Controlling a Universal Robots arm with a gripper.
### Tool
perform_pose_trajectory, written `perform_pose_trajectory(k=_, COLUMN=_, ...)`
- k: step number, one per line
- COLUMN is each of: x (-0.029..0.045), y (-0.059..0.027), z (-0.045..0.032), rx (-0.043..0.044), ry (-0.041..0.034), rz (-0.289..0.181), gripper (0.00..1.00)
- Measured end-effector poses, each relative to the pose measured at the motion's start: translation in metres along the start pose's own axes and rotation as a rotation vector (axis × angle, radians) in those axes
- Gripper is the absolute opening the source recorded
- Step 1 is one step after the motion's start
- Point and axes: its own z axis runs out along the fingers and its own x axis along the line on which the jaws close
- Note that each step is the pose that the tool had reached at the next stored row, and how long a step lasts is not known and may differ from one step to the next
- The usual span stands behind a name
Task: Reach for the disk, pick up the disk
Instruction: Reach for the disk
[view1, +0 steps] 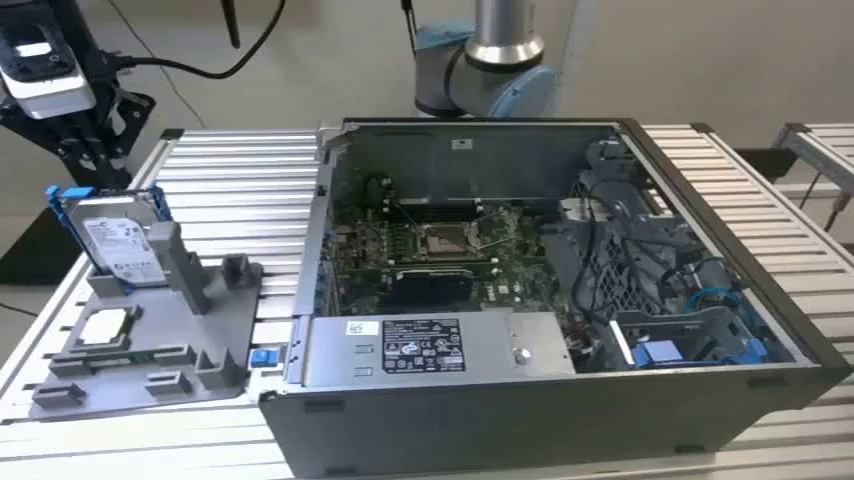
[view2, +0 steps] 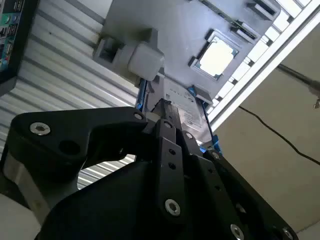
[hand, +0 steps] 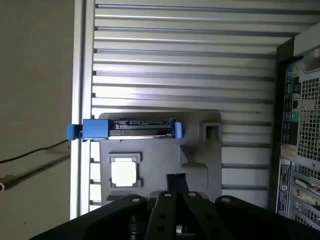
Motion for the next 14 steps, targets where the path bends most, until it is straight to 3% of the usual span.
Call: perform_pose_trajectory(k=14, x=0.0000, y=0.0029, z=0.0001, rx=0.0000, ry=0.0000, rz=0.000, gripper=0.00)
